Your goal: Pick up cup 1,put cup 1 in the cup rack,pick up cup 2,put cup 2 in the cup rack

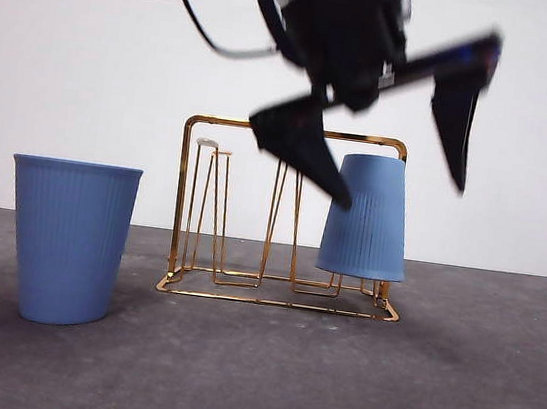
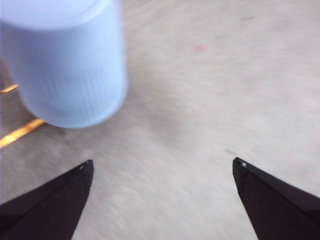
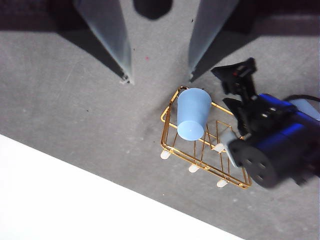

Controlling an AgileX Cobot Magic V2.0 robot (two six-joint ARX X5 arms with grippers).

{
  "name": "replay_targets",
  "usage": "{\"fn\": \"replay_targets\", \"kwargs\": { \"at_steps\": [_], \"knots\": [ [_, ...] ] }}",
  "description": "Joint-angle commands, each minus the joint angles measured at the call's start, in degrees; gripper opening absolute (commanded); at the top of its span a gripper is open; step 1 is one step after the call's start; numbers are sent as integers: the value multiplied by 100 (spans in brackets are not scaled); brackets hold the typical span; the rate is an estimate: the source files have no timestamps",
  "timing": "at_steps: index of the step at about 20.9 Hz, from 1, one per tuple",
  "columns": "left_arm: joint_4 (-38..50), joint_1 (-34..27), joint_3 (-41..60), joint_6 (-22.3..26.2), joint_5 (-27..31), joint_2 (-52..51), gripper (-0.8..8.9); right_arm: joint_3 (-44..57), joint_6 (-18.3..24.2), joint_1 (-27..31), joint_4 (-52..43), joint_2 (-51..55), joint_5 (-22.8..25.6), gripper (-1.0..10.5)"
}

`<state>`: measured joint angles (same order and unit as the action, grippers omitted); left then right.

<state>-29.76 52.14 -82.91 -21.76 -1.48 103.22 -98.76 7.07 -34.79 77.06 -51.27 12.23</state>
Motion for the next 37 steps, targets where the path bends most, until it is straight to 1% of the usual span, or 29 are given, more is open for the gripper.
{"fn": "replay_targets", "kwargs": {
  "at_steps": [1, 3, 5, 6, 8, 10, 14, 15, 17, 19, 21, 25, 26, 30, 37],
  "knots": [
    [-275, 42, 26, 13, -48, -466, 470, 35, -70, -2, -66, -77, 13, 188],
    [-529, 42, 26, 146, -44, -1032, 470, 35, -92, -2, -81, -221, -138, 188],
    [-621, 42, 26, 341, -31, -1729, 468, 35, -107, -2, -94, -442, -507, 188],
    [-610, 42, 26, 444, 81, -2118, 468, 35, -109, -2, -144, -573, -715, 189],
    [-619, 42, 26, 544, 334, -2879, 468, 35, -107, -2, -426, -879, -1198, 190],
    [-732, 26, 26, 601, 601, -3593, 468, 37, -133, -2, -800, -1259, -1803, 190],
    [-1390, 26, 28, 658, 1368, -4795, 468, 35, -420, -9, -1480, -2190, -2896, 193],
    [-1611, 26, 28, 660, 1598, -5016, 468, 35, -516, -15, -1661, -2461, -3119, 197],
    [-1910, 26, 28, 658, 1950, -5261, 468, 35, -568, -33, -1864, -2828, -3351, 198],
    [-2212, 26, 28, 645, 2256, -5462, 468, 35, -654, -138, -2046, -3244, -3366, 200],
    [-2448, 26, 28, 629, 2411, -5626, 468, 35, -754, -234, -2197, -3633, -3368, 220],
    [-2820, 26, 28, 573, 2583, -5838, 468, 35, -861, -437, -2531, -4400, -3366, 400],
    [-2885, 26, 28, 568, 2627, -5858, 468, 37, -863, -507, -2608, -4559, -3344, 420],
    [-3077, 26, 28, 555, 2723, -5906, 468, 35, -1010, -811, -2957, -5215, -3191, 418],
    [-3102, 31, 31, 575, 2723, -5884, 468, 35, -1064, -1228, -3401, -5982, -2608, 418]
  ]
}}
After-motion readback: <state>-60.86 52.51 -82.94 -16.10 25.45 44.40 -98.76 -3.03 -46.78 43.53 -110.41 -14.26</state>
